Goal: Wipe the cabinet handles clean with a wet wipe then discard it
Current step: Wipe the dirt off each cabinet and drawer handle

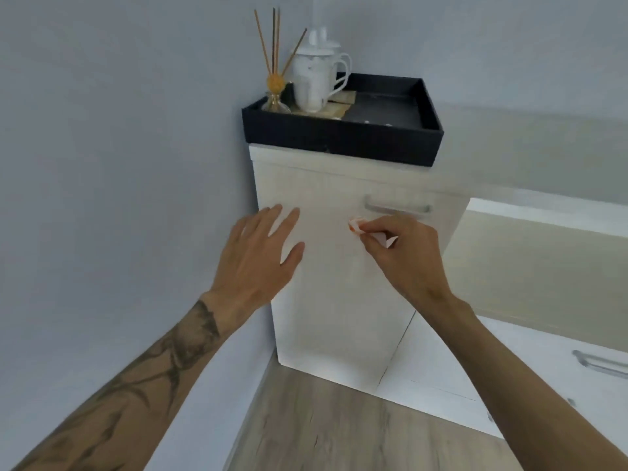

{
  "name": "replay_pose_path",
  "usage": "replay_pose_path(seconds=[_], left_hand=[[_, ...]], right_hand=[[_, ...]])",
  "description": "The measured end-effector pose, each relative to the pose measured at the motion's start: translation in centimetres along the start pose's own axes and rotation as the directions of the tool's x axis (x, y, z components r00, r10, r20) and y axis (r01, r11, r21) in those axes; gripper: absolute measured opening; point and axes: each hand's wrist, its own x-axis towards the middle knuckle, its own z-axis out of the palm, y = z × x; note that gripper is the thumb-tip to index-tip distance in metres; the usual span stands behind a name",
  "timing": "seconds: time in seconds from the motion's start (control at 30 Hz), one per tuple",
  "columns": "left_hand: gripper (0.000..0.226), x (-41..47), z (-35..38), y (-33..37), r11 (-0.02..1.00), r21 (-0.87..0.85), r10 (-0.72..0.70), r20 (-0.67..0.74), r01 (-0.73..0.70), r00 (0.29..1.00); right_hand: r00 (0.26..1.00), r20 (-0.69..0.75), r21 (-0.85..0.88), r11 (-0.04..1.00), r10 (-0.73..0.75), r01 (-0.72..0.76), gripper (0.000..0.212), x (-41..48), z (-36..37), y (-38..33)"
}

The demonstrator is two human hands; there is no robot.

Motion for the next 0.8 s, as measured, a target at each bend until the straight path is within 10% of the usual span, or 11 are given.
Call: replay_pose_path(seconds=[0.4,0.8], left_hand=[[0.068,1.2,-33.0,3.4,0.981,0.086,-0.194,0.305,0.176,0.932],[0.067,-4.7,-58.2,10.5,0.887,0.233,-0.433,0.121,0.399,0.893]], right_hand=[[0.969,0.248,-0.058,0.998,-0.013,0.028,0.015,12.9,-15.7,-25.0],[0.907,0.299,0.246,0.943,-0.296,0.226,0.009,17.3,-31.0,-44.4]])
